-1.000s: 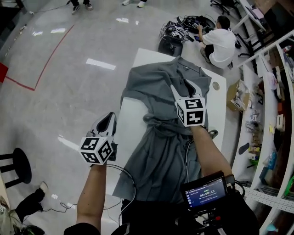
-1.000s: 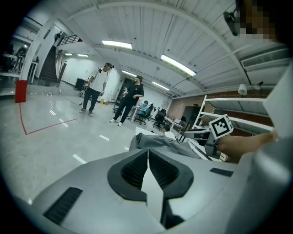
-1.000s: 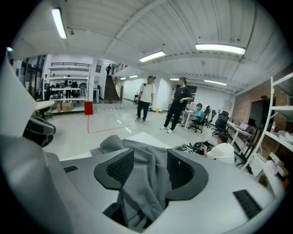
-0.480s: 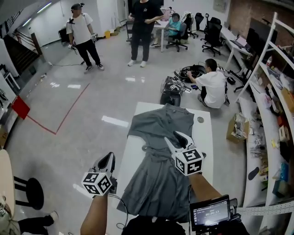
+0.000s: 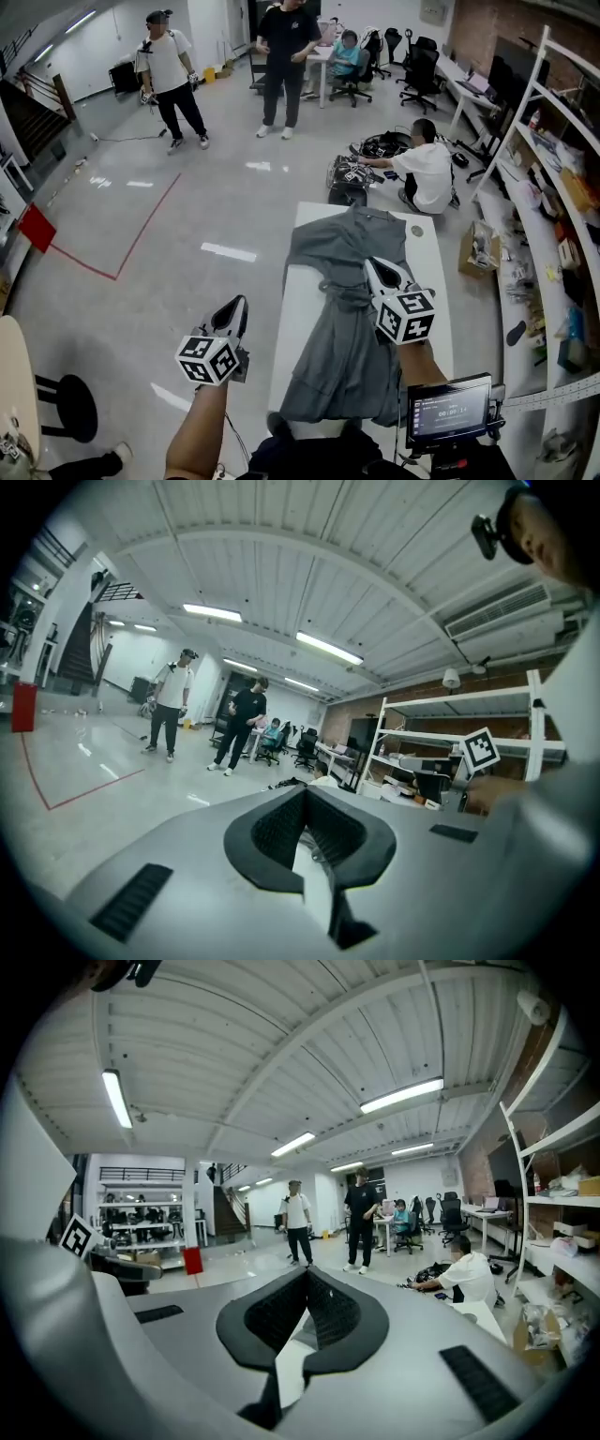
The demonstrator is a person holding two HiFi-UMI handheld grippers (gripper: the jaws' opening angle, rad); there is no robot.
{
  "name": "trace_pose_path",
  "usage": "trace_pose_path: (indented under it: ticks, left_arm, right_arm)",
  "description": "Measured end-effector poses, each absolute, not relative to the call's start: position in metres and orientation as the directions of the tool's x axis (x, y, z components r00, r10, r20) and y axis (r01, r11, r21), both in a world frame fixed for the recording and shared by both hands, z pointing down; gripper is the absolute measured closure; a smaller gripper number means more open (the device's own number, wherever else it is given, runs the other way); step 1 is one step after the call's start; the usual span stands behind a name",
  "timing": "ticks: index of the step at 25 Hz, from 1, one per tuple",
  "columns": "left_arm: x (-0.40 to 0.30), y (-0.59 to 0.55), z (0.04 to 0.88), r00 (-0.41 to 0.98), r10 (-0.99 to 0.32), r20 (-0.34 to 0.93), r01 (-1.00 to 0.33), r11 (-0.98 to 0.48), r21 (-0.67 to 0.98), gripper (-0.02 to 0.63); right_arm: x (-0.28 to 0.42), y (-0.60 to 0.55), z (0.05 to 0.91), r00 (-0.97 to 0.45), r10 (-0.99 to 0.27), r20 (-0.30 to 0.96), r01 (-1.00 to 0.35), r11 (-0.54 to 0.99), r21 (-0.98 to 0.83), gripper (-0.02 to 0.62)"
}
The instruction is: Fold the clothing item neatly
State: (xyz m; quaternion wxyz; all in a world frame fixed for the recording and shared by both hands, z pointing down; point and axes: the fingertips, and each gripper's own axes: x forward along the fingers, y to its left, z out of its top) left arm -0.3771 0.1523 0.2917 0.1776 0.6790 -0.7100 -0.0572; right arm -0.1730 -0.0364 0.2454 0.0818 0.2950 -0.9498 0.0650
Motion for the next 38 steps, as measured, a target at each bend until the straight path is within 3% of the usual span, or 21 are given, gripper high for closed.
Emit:
trace_pose_path:
  ticks: [9,18,25,30,34,35,38]
  left_arm:
    - [-0.420,0.139,0.282,0.037,-0.988,0.149,-0.952,0.010,0.306,0.611]
    - [-0.427,0.092,0.310,0.004,-0.978,0.208,-0.913,0.081,0.401,0.612]
    - [-0.472,0.055,0.445,-0.012,-0.929,0.369,-0.905,0.167,0.391,0.611]
    - [-0.489,0.016,0.586,0.078,-0.865,0.496,-0.936,0.108,0.335,0.609]
    - [-0.463,-0.012,0.672,0.166,-0.824,0.542,-0.933,0.047,0.357,0.500]
    - [-0.455,-0.017,0.691,0.180,-0.812,0.555,-0.937,0.031,0.348,0.435]
    - [-0.437,-0.032,0.741,0.201,-0.774,0.601,-0.948,0.000,0.317,0.367]
  right_arm:
    - [-0.199,-0.007,0.232,-0.802,-0.577,0.155,-0.596,0.793,-0.129,0.588]
    - [-0.196,-0.054,0.247,-0.827,-0.546,0.137,-0.561,0.819,-0.119,0.588]
    - [-0.246,-0.060,0.293,-0.822,-0.520,0.232,-0.553,0.825,-0.112,0.588]
    - [-0.297,-0.081,0.333,-0.807,-0.533,0.254,-0.579,0.800,-0.159,0.588]
    - [-0.313,-0.094,0.363,-0.789,-0.540,0.293,-0.594,0.793,-0.138,0.588]
    - [-0.316,-0.096,0.371,-0.787,-0.538,0.301,-0.593,0.794,-0.130,0.588]
    - [-0.316,-0.105,0.392,-0.773,-0.552,0.312,-0.608,0.786,-0.117,0.588]
